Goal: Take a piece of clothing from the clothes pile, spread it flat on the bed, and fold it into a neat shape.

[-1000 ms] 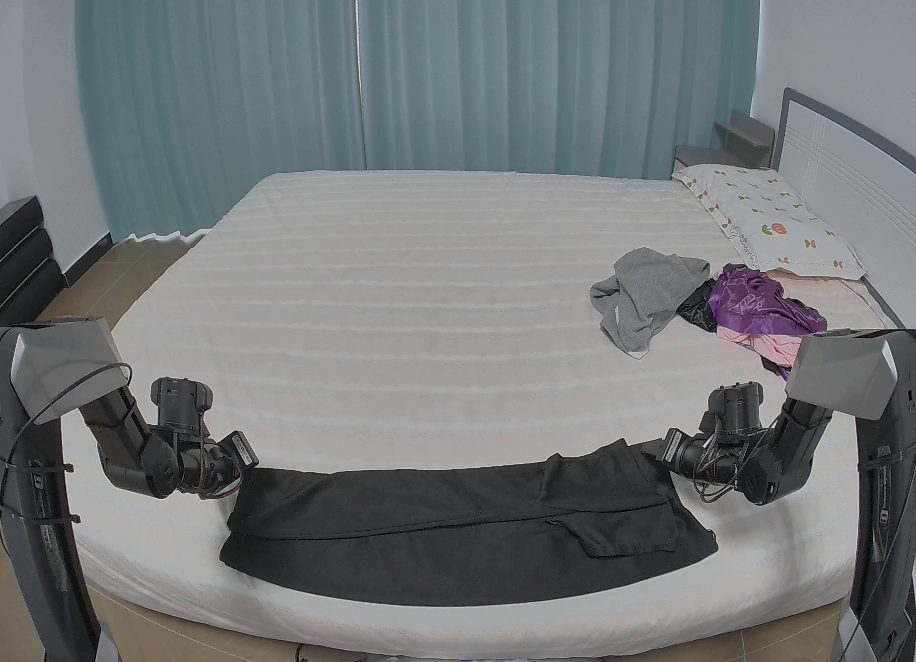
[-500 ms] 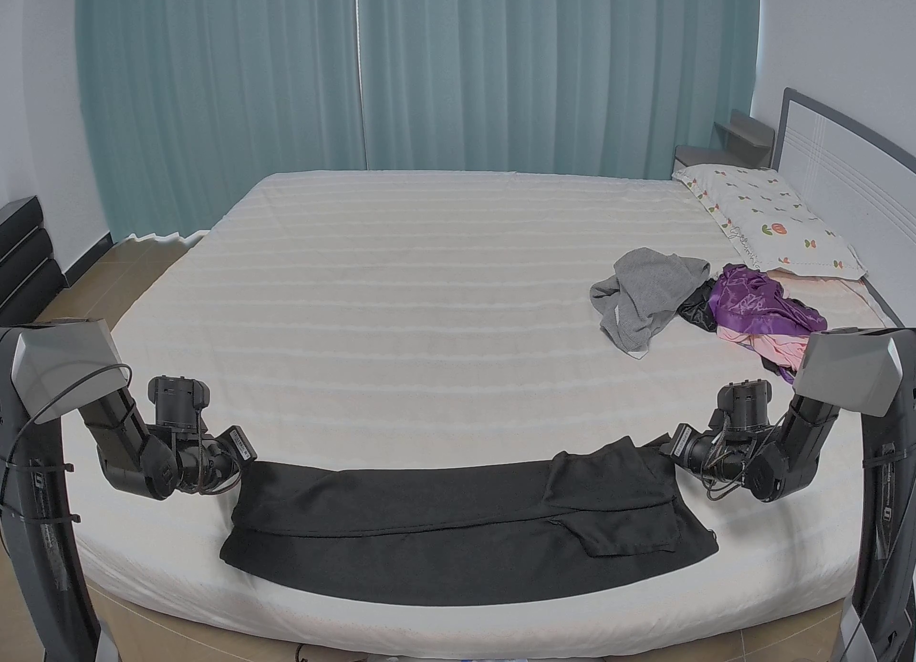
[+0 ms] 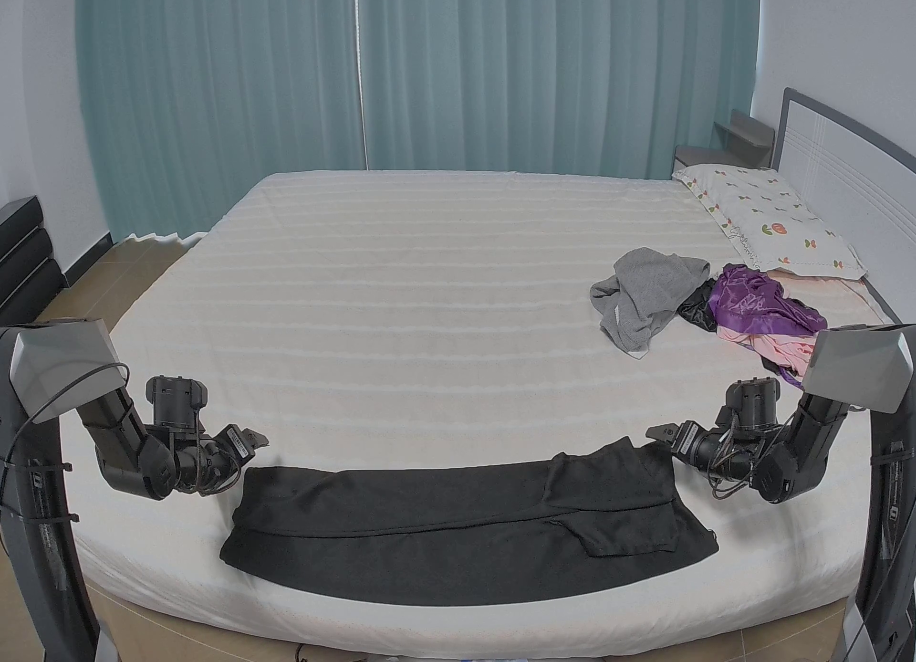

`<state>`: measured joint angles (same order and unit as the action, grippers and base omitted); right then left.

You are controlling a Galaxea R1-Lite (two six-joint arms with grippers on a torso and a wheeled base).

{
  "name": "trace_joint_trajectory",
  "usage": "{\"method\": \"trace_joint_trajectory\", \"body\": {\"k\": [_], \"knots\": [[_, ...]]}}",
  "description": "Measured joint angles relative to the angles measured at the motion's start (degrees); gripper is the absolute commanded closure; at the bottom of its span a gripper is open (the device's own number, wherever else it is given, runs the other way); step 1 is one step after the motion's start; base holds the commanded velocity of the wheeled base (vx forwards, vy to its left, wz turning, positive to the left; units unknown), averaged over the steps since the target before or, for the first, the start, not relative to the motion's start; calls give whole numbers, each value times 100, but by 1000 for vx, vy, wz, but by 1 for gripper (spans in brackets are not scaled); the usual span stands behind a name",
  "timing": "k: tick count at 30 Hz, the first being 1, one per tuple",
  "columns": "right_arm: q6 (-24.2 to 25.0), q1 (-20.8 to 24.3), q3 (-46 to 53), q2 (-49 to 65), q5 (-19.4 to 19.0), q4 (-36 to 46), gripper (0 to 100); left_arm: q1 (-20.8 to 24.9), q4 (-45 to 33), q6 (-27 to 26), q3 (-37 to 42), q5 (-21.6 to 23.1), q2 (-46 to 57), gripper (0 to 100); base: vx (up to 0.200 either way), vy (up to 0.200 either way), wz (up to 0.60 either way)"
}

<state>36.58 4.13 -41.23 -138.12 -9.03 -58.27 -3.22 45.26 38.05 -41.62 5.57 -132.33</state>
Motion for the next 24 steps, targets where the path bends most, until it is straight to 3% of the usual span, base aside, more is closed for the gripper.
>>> {"method": "trace_joint_trajectory", "body": {"k": [10, 15, 24], "knots": [[20, 38, 931, 863, -54, -96, 0, -199, 2, 350, 725, 121, 557, 0, 0, 0, 0], [285, 44, 1694, 1282, -115, -229, 0, -216, 9, 451, 1293, 338, 912, 0, 0, 0, 0], [802, 121, 2881, 1460, -368, -2036, 0, -127, 200, 596, 2199, 591, 1337, 0, 0, 0, 0]]}}
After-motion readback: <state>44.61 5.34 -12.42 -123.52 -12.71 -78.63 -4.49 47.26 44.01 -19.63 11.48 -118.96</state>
